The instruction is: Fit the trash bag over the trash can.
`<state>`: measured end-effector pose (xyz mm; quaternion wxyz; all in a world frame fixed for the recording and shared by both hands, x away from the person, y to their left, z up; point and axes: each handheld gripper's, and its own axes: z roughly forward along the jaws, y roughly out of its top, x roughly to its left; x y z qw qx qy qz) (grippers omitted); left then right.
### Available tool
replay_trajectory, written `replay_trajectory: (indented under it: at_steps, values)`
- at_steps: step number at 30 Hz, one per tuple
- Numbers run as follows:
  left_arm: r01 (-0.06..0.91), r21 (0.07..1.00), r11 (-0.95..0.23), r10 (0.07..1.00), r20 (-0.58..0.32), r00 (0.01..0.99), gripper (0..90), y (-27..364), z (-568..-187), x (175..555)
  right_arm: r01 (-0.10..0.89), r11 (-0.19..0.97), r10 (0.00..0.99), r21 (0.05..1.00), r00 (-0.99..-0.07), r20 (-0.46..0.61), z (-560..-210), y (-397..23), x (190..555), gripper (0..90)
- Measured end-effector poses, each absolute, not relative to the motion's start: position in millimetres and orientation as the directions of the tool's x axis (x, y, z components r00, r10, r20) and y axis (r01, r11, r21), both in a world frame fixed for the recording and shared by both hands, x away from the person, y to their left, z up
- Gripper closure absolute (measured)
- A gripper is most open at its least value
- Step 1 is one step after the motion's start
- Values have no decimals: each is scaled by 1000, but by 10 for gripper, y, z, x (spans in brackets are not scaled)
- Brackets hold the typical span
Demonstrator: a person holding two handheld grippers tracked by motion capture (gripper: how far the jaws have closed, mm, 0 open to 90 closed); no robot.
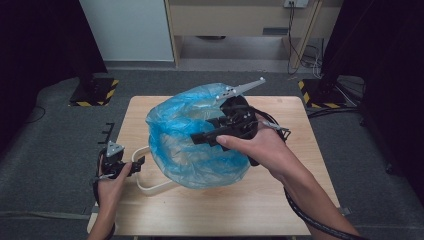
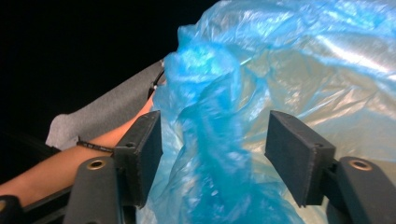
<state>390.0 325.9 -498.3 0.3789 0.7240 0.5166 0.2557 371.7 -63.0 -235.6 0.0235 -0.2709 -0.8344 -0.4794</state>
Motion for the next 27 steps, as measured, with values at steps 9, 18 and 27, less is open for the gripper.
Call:
replay_trajectory:
  at_steps: [9,18,27]
  values:
    - [556,811,-181,941,-21,337,58,3259,-4985,3902,478,386,443,789,-846,296,-2314,-612,3783,820]
    - [554,813,-179,942,-22,336,58,3263,-4987,3905,491,363,484,792,-826,290,-2293,-505,3949,859]
    - [559,809,-184,941,-20,338,58,3275,-4996,3910,522,348,515,779,-800,307,-2355,-438,4081,853]
